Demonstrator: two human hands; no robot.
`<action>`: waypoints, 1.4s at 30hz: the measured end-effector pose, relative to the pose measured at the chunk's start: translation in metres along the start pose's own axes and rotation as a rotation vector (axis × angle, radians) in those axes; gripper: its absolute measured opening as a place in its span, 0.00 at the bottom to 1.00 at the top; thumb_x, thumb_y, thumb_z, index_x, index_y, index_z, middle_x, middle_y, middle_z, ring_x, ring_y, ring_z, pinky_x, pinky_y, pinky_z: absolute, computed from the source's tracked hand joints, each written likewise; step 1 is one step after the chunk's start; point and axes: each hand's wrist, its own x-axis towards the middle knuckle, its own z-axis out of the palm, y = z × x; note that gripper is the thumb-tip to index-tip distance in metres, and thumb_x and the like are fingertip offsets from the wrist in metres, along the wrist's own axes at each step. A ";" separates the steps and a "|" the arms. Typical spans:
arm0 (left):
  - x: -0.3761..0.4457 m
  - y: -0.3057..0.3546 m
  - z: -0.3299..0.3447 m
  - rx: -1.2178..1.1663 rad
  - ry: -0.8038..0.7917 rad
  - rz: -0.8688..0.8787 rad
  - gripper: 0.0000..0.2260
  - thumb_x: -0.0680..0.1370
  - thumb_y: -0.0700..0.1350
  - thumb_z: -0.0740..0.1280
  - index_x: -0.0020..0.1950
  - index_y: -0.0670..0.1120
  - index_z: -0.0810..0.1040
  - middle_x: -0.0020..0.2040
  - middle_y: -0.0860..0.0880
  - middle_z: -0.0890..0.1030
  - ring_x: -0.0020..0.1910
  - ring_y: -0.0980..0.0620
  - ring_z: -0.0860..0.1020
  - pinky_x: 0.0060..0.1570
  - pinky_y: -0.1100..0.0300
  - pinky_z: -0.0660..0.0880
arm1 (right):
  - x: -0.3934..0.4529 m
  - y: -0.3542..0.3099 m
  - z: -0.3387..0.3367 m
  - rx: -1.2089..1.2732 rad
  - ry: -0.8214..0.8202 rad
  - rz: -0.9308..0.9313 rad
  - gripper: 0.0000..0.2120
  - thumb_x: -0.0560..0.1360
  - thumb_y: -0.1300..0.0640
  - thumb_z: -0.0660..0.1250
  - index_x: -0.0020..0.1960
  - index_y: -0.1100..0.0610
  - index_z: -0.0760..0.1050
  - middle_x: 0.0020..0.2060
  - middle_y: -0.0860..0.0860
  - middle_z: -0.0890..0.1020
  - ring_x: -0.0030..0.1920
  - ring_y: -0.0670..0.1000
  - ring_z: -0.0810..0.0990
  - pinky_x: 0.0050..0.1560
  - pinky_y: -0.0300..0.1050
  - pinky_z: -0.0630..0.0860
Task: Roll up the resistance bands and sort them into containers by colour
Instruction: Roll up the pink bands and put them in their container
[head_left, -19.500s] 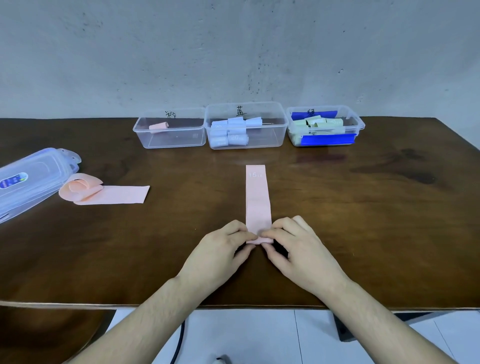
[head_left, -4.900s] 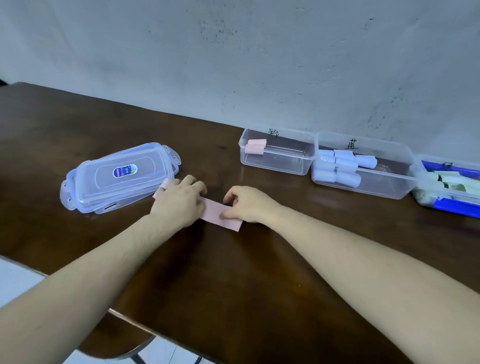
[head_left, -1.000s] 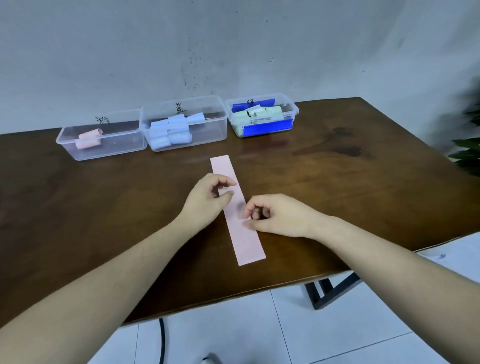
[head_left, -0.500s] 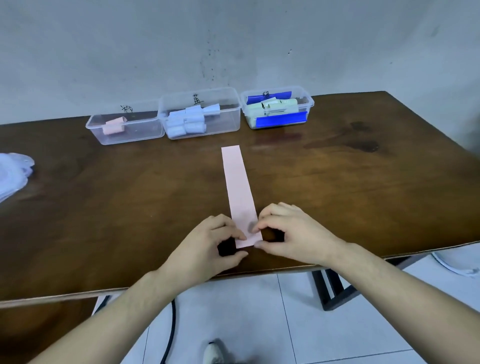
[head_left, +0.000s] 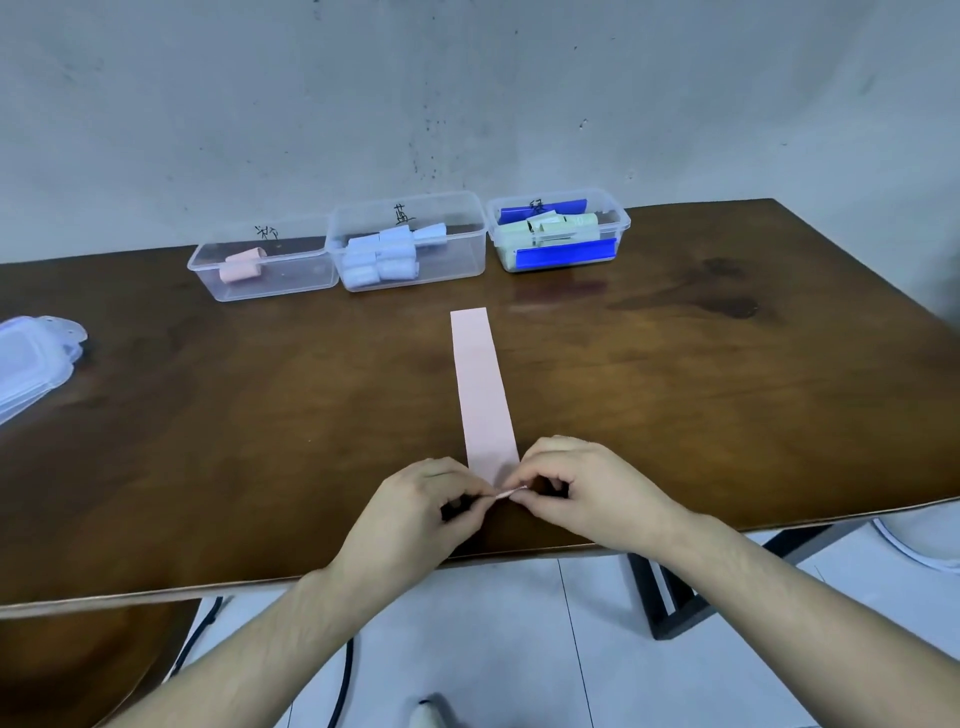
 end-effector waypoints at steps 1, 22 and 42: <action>0.000 0.000 -0.001 -0.017 -0.003 -0.007 0.04 0.75 0.46 0.75 0.49 0.53 0.85 0.43 0.62 0.79 0.39 0.59 0.76 0.41 0.68 0.74 | 0.000 0.000 0.000 0.020 0.008 0.024 0.05 0.77 0.56 0.73 0.52 0.48 0.85 0.43 0.38 0.79 0.44 0.41 0.76 0.44 0.30 0.68; 0.006 -0.003 0.001 0.060 -0.007 -0.011 0.04 0.77 0.43 0.72 0.50 0.49 0.84 0.46 0.59 0.77 0.39 0.70 0.72 0.43 0.80 0.65 | -0.004 -0.001 0.009 -0.117 0.053 -0.004 0.05 0.77 0.51 0.71 0.52 0.49 0.82 0.47 0.39 0.76 0.46 0.43 0.75 0.43 0.35 0.73; -0.001 -0.007 0.003 0.125 -0.058 0.061 0.11 0.82 0.50 0.63 0.54 0.50 0.84 0.48 0.57 0.76 0.41 0.58 0.77 0.44 0.64 0.76 | -0.005 -0.001 0.015 -0.319 0.083 -0.117 0.10 0.82 0.51 0.65 0.56 0.52 0.83 0.48 0.43 0.77 0.48 0.45 0.72 0.51 0.39 0.74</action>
